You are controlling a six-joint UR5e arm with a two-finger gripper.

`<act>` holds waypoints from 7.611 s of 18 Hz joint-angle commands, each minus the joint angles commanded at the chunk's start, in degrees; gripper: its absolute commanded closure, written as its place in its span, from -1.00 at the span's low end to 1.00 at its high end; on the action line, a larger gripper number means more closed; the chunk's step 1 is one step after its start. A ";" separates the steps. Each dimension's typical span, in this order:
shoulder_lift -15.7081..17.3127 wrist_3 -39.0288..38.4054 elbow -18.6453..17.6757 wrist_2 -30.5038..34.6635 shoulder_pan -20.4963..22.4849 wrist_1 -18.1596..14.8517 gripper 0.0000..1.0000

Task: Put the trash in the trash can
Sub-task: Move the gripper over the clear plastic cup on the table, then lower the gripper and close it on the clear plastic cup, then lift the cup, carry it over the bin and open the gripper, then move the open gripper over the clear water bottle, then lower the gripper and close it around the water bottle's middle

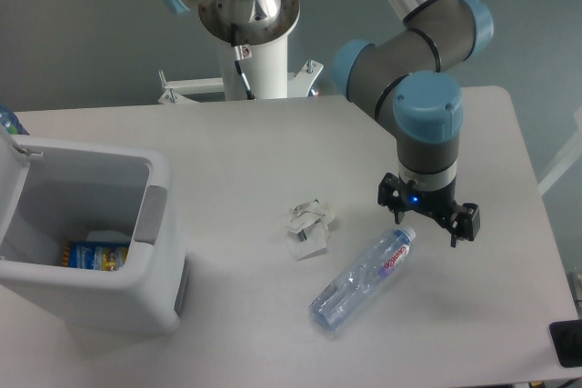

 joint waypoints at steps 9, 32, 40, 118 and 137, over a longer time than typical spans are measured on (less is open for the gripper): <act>1.93 -3.23 -6.23 -0.35 -3.77 1.13 -1.00; -0.44 -6.86 -17.67 -0.35 -11.95 4.31 1.00; 2.63 -9.56 -16.35 -1.14 -11.78 1.14 1.00; -13.18 -8.44 6.15 -5.89 -11.78 3.25 -1.00; -14.59 -8.70 9.84 -3.87 -12.57 -0.53 0.35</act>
